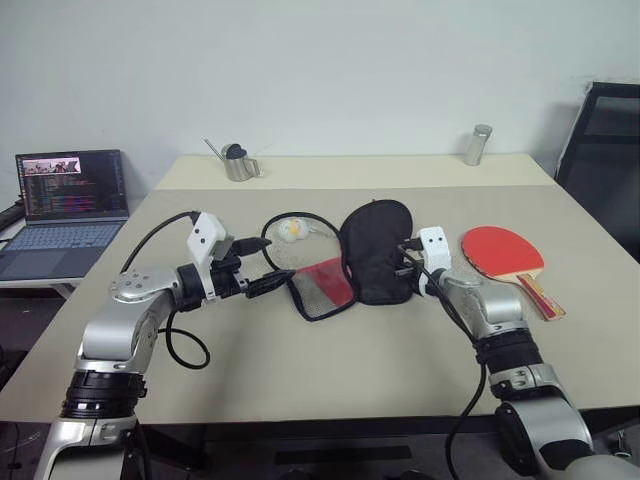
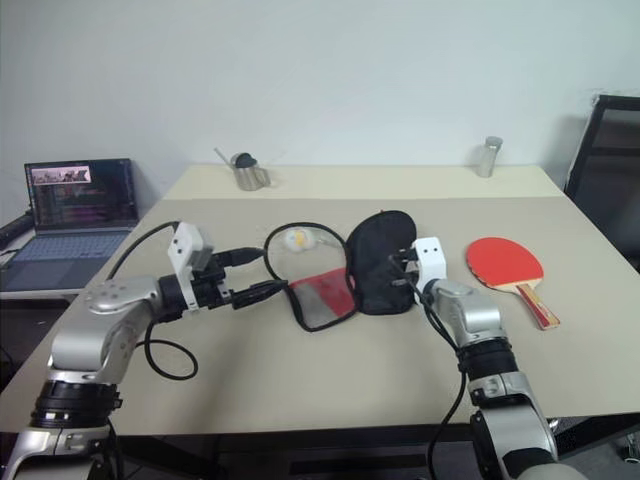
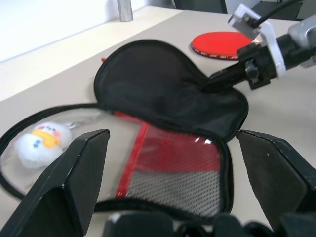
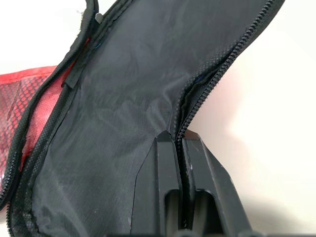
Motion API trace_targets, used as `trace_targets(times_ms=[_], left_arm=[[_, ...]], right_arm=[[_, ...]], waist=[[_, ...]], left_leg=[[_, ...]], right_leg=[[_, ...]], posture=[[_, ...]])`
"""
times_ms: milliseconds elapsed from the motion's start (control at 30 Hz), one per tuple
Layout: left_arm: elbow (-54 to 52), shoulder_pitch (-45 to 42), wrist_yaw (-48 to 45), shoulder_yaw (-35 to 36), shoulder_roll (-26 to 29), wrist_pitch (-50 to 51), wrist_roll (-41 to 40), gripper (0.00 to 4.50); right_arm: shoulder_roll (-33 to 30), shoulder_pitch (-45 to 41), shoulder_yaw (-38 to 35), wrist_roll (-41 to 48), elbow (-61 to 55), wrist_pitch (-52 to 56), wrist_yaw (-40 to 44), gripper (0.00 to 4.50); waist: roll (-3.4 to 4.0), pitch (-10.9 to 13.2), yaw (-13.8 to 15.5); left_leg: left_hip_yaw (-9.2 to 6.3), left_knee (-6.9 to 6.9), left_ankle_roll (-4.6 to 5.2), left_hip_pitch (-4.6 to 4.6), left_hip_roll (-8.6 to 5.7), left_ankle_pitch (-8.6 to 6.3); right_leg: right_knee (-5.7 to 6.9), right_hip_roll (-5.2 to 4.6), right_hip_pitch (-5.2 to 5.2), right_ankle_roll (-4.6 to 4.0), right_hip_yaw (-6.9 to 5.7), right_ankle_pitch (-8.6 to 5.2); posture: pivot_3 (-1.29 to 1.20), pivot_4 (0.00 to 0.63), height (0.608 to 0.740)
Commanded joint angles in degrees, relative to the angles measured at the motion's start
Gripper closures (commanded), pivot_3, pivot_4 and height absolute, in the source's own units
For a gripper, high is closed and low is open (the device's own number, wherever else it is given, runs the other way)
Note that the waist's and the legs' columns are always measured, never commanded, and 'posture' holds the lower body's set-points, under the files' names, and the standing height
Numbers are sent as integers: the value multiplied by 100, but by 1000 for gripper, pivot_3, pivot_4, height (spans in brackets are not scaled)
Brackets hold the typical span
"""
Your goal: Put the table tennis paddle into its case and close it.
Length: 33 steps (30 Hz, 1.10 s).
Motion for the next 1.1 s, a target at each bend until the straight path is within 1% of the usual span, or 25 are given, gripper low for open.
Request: trace_targets(times_ms=[33, 267, 500, 900, 1100], left_arm=[[-20, -176, -85, -8, -2, -173, 12, 0], [157, -350, -186, -147, -68, -321, 78, 0], [315, -476, -263, -242, -131, -430, 155, 0], [463, -601, -321, -274, -178, -523, 248, 0], [503, -683, -367, -311, -210, -532, 260, 0]], right_arm=[[-164, -19, -177, 46, -343, 73, 54, 4479], [-373, 40, -292, 70, -446, 264, 85, 4479], [-574, -26, -406, 31, -268, 266, 142, 4479], [-620, 41, -621, 39, -304, 361, -9, 4479], [-625, 50, -498, 75, -355, 494, 114, 4479]], waist=[[0, 0, 0], [-1, 0, -2], [-1, 0, -1], [-1, 0, -2], [-1, 0, -3]], left_leg=[[5, -1, 0, 0, 0, 0], [37, -3, 0, -3, 3, 0], [42, -3, 1, -4, 2, -1], [44, -3, 1, -6, 3, -1], [45, -3, 2, -6, 3, -1]], right_leg=[[2, 0, -3, 0, 3, 0], [9, 0, -18, 0, 12, 0], [9, 0, -20, 0, 12, 0], [8, 0, -21, 1, 13, 0], [8, 0, -22, 1, 13, 0]], posture=[[0, 150, 740], [0, 150, 740], [0, 150, 740], [0, 150, 740], [0, 150, 740]])
